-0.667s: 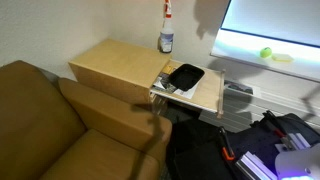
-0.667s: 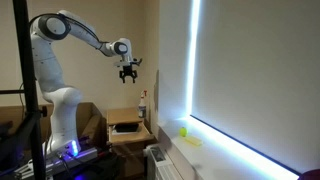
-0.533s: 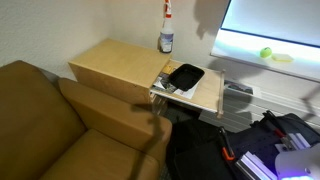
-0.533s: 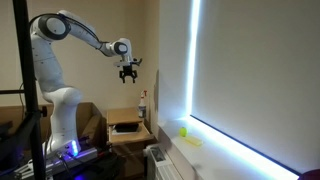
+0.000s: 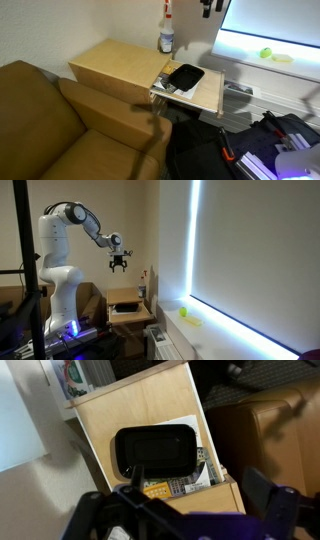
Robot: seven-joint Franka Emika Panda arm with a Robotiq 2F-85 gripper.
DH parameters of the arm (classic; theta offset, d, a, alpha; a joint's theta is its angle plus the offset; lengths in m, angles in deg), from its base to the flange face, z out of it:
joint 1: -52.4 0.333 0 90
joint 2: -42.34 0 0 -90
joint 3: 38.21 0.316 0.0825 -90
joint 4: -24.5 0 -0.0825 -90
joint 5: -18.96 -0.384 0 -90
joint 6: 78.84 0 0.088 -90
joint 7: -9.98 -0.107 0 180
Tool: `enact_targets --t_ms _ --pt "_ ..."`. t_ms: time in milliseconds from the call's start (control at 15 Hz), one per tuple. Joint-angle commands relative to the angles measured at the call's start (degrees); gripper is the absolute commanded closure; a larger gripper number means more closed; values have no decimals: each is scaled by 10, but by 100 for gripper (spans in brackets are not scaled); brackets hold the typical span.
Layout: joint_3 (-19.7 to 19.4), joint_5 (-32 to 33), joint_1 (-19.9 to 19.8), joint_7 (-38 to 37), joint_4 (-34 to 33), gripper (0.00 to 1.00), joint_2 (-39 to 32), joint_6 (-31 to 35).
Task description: Move the spray bottle forward
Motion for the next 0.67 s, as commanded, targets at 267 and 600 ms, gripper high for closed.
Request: enact_targets --t_ms 267,600 --pt "31 47 8 -96 -281 0 -186 6" --pt "32 76 12 -83 -240 0 -162 11"
